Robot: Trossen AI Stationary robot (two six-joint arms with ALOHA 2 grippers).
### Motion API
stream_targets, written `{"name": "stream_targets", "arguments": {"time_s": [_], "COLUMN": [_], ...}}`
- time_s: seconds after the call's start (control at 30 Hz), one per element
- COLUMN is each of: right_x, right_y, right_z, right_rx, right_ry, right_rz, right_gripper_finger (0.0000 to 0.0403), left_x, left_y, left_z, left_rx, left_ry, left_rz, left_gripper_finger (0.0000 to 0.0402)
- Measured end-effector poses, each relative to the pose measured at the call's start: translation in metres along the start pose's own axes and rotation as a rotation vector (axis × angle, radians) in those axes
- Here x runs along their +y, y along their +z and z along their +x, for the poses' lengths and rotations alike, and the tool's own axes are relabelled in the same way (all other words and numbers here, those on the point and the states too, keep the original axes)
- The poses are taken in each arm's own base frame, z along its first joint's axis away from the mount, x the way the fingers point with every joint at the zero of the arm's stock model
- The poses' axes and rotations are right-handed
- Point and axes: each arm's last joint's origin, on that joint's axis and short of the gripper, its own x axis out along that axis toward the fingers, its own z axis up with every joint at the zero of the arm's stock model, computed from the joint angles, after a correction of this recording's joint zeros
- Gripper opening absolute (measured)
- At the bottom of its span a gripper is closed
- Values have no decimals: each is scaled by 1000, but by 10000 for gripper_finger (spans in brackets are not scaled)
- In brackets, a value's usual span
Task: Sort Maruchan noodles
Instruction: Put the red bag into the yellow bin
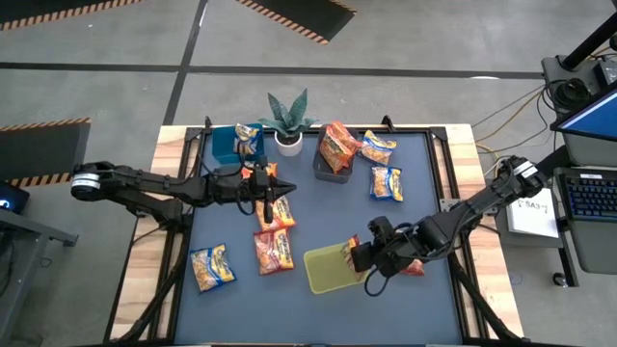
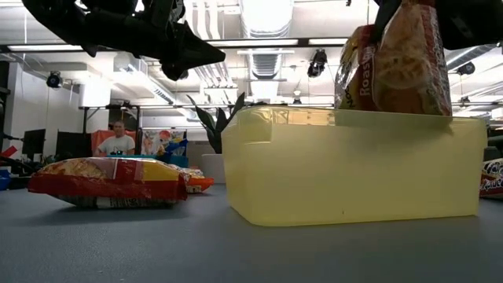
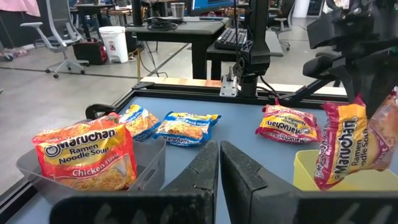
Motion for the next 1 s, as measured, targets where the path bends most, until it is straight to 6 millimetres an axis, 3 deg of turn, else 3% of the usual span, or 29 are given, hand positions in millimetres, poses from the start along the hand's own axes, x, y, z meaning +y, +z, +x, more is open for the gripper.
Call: {"name": "stream_targets", "arguments": {"time_s": [0.33, 0.67, 1.0], "right_x": [-8, -10, -17], "right_y": [-6, -8, -8], "right_z": [21, 27, 28], "right_rx": [-12, -14, -5], "right_ry": [-113, -139, -198], "right_rz": [-32, -49, -51], "right_gripper_finger": [22, 24, 66], "left_x": [0, 0, 0], "left_y": [-1, -1, -1], "left_z": [0, 0, 0], "left_rx": [7, 11, 11], "left_ry": [0, 0, 0], "left_rz": [1, 1, 1], "left_gripper_finger": [0, 0, 0]}}
